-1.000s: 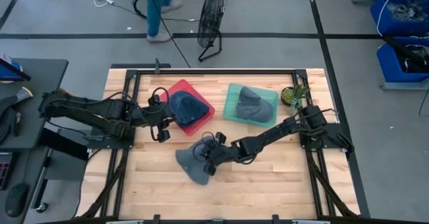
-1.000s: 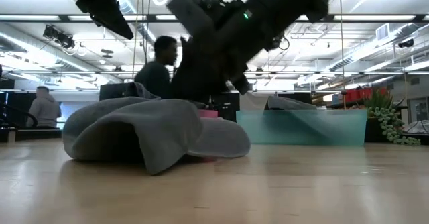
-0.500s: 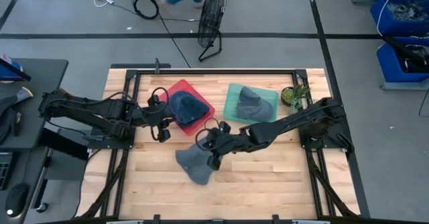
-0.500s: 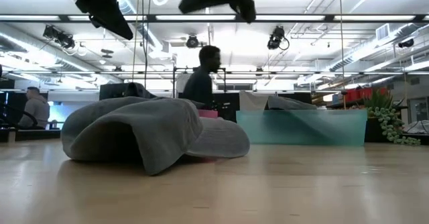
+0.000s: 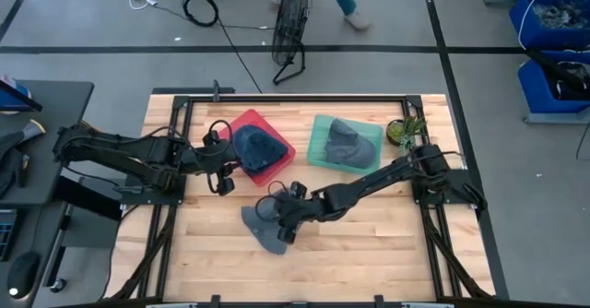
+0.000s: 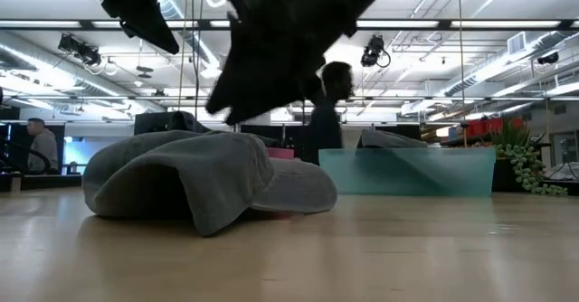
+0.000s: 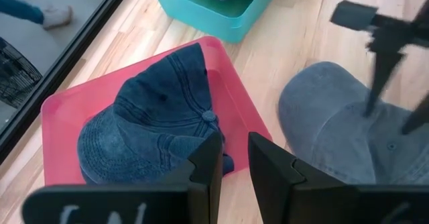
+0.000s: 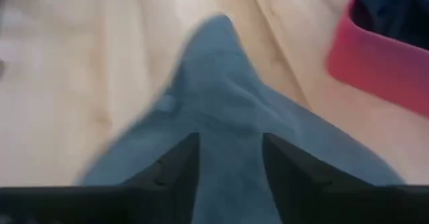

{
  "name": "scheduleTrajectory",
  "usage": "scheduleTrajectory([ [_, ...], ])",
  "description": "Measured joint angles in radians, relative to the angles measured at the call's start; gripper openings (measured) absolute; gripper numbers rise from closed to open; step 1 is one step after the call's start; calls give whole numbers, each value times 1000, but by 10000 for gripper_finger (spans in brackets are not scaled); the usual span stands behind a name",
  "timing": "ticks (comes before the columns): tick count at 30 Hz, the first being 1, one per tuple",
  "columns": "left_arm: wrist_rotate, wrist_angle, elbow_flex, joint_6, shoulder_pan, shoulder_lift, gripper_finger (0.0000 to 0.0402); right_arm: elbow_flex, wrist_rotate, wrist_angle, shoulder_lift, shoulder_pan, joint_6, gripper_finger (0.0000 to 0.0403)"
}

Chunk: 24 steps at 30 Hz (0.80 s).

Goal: Pick & Place hat
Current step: Put the gray cap into the blue bin

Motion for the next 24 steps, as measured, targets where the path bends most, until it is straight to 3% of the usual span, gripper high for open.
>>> scheduleTrajectory([
  [5, 0, -1, 0, 0, 0, 0, 78, 0, 146, -34, 29, -3, -39, 212],
  [11, 0, -4, 0, 0, 0, 0, 78, 0, 101, -18, 62, -21, 5, 212],
  [15, 0, -4, 0, 0, 0, 0, 78, 0, 69, -53, 63, -34, 48, 163],
  [21, 0, -4, 0, 0, 0, 0, 78, 0, 62, -75, 34, -47, 47, 20],
  [24, 0, -6, 0, 0, 0, 0, 78, 0, 65, -114, -11, -49, 100, 17],
])
